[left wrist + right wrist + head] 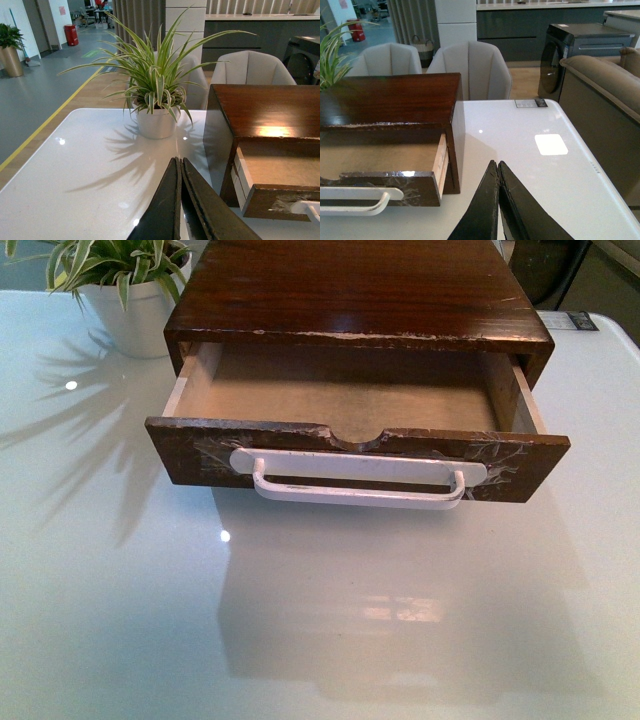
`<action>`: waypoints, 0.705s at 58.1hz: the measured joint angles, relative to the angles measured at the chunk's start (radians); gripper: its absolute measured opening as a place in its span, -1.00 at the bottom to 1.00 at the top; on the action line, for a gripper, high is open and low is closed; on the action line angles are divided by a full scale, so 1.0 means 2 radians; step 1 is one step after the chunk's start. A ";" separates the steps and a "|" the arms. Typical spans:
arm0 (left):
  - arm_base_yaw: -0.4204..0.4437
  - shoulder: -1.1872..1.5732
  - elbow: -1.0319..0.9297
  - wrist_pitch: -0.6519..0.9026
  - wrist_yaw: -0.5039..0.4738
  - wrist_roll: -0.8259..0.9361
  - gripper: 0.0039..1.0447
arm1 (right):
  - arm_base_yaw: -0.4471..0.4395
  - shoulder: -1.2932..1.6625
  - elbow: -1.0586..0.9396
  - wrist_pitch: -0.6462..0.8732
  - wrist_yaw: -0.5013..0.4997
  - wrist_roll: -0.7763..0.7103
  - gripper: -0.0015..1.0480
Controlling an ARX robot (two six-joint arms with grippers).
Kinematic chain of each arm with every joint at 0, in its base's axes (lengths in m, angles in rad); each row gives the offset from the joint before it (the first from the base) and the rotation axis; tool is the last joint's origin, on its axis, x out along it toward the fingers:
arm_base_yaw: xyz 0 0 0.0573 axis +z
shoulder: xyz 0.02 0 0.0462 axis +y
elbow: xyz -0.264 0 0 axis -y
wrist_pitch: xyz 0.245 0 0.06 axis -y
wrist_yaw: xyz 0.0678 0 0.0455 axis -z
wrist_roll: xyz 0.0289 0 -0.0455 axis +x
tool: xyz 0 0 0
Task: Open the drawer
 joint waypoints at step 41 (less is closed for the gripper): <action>0.000 -0.088 0.000 -0.090 0.000 -0.001 0.04 | 0.000 -0.001 0.000 0.000 0.000 0.000 -0.02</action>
